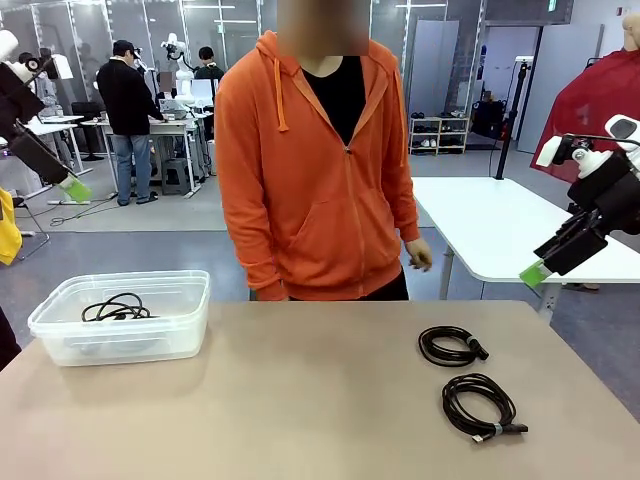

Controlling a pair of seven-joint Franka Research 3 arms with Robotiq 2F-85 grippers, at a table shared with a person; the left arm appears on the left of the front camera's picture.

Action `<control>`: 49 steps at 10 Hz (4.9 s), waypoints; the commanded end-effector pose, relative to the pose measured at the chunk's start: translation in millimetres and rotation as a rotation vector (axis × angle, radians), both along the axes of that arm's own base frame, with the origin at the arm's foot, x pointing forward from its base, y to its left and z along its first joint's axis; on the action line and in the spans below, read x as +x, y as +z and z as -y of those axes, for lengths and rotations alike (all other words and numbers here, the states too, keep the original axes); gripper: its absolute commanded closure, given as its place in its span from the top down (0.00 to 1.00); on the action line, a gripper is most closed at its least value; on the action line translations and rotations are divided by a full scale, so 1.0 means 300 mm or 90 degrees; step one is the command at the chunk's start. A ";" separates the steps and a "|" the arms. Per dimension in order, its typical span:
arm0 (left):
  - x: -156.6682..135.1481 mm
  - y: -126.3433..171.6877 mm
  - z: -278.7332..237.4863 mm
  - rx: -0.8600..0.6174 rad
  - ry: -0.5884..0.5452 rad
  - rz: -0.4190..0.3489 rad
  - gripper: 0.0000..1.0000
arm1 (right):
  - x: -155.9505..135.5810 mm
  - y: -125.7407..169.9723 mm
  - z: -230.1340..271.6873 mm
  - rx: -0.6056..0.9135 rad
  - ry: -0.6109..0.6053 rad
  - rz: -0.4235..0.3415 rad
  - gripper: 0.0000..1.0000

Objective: Organize and store the cables.
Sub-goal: Place the USB Extension Cable into the Organizing box.

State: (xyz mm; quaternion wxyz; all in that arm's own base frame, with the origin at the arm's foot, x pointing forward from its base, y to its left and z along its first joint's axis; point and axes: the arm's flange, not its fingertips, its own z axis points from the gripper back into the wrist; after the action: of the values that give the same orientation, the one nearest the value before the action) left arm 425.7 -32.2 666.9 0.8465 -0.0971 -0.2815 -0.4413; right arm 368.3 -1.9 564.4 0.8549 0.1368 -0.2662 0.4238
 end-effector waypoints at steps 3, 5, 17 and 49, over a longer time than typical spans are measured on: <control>-0.118 -0.138 -0.023 -0.064 -0.013 0.063 1.00 | 0.005 0.004 0.002 -0.001 0.002 0.002 1.00; -0.143 -0.120 -0.061 -0.093 -0.012 0.069 1.00 | 0.005 0.004 0.002 -0.001 0.002 0.002 1.00; -0.142 -0.117 -0.065 -0.068 -0.001 0.054 1.00 | -0.124 -0.022 -0.061 -0.185 0.269 0.090 1.00; -0.142 -0.117 -0.065 -0.068 -0.001 0.054 1.00 | 0.066 -0.896 -0.179 -0.274 0.401 -0.105 0.00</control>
State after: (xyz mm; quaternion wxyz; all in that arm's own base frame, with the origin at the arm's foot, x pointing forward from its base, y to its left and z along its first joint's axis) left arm 383.7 -10.8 631.9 0.8219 -0.1301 -0.3435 -0.4353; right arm 399.6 56.3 303.3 0.7169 0.0656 -0.0415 0.6929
